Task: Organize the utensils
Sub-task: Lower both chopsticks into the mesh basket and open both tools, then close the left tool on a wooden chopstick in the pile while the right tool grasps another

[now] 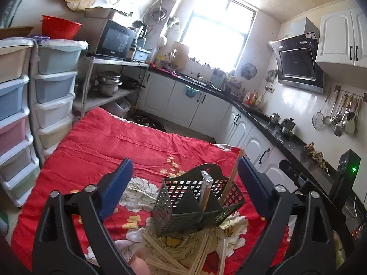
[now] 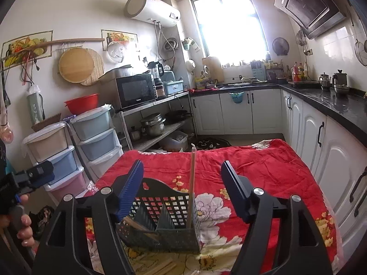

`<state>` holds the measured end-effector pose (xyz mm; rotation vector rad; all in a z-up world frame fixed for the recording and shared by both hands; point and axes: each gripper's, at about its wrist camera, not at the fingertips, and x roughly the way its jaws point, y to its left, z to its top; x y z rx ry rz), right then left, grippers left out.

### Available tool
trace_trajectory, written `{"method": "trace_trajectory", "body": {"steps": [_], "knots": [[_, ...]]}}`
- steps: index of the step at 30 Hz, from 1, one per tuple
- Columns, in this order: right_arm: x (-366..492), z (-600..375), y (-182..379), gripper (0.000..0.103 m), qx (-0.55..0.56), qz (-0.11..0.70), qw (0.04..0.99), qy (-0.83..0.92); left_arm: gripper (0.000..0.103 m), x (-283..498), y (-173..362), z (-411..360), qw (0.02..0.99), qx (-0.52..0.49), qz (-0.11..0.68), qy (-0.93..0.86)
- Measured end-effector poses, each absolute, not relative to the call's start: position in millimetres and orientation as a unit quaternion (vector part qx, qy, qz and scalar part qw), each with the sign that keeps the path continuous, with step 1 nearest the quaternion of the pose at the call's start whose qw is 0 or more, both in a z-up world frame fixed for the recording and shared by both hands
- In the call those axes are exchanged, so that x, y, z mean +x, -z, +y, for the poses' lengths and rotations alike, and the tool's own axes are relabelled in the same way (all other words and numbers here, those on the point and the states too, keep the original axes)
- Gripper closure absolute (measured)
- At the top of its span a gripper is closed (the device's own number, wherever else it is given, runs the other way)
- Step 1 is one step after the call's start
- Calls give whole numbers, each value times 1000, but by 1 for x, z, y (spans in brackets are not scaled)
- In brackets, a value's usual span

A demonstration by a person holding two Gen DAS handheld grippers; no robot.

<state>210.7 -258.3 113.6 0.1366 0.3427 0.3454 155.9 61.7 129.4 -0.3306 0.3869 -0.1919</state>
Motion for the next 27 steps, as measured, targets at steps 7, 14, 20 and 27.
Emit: {"method": "trace_trajectory", "body": {"steps": [7, 14, 20, 27], "knots": [[192, -255, -108, 33, 63, 177, 965, -181, 11, 142, -121, 66, 965, -158, 189, 87], [175, -248, -102, 33, 51, 186, 963, -190, 11, 133, -106, 72, 962, -167, 200, 81], [168, -242, -93, 33, 49, 203, 958, -197, 11, 125, -92, 77, 958, -177, 213, 75], [162, -237, -77, 33, 50, 229, 951, -203, 11, 118, -76, 82, 954, -182, 229, 66]]}}
